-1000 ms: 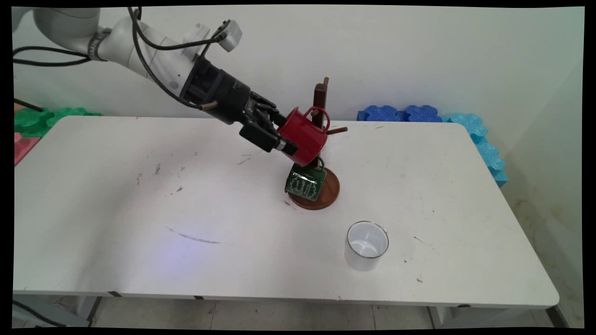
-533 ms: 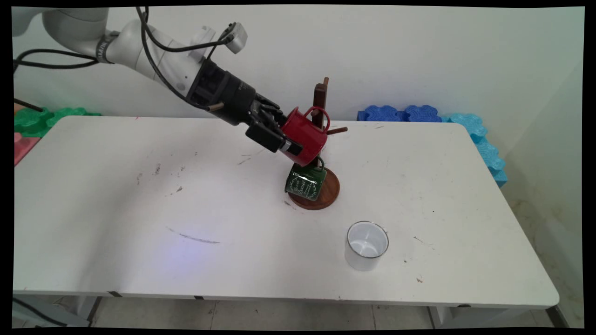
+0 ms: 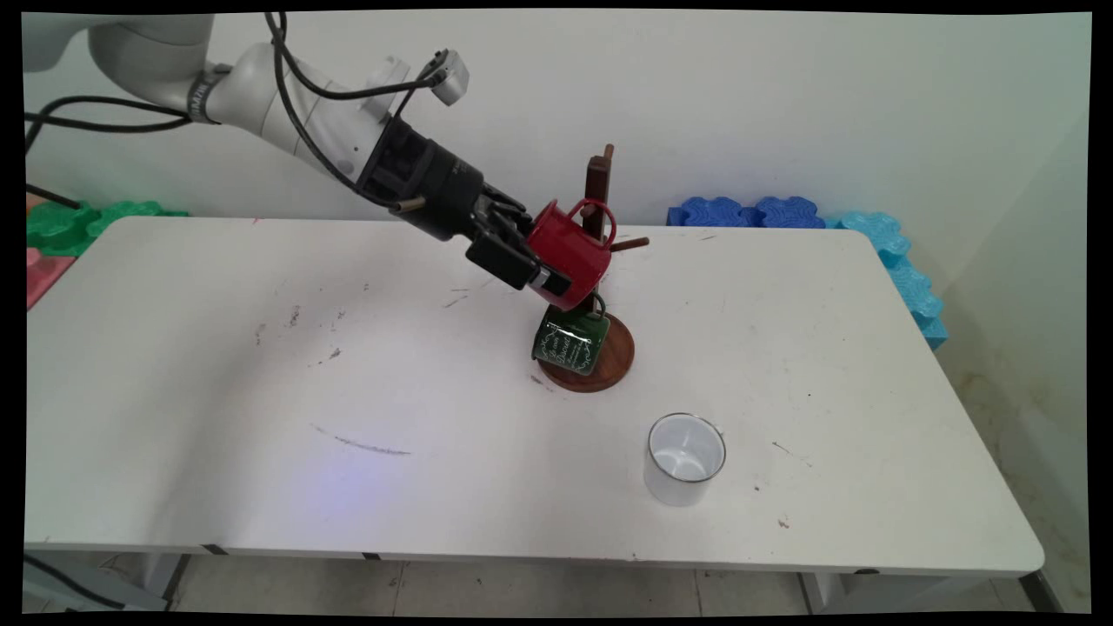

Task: Pick up the red mug from the rack

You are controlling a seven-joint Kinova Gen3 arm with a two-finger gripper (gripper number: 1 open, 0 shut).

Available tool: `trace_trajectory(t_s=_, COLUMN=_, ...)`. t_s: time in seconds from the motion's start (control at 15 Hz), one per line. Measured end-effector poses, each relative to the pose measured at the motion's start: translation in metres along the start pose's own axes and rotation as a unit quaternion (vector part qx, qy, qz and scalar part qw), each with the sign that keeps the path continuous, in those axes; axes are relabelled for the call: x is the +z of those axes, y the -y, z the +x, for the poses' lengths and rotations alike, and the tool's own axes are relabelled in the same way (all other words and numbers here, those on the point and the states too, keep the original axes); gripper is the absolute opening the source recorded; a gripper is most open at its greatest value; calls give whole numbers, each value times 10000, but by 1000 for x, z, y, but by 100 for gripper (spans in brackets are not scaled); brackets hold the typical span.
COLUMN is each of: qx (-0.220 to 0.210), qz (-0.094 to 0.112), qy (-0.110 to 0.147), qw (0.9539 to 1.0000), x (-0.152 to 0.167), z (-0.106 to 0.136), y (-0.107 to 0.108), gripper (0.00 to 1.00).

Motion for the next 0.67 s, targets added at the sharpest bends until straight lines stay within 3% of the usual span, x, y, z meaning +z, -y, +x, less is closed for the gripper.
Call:
trace_trajectory(t_s=0.53, qx=-116, qz=-7, qy=27, qw=9999, x=5, z=2, y=-1, gripper=100)
trace_trajectory(t_s=0.6, qx=-122, qz=-7, qy=28, qw=9999, x=5, z=2, y=-1, gripper=0)
trace_trajectory(t_s=0.67, qx=-129, qz=-7, qy=29, qw=9999, x=6, z=3, y=0, gripper=0)
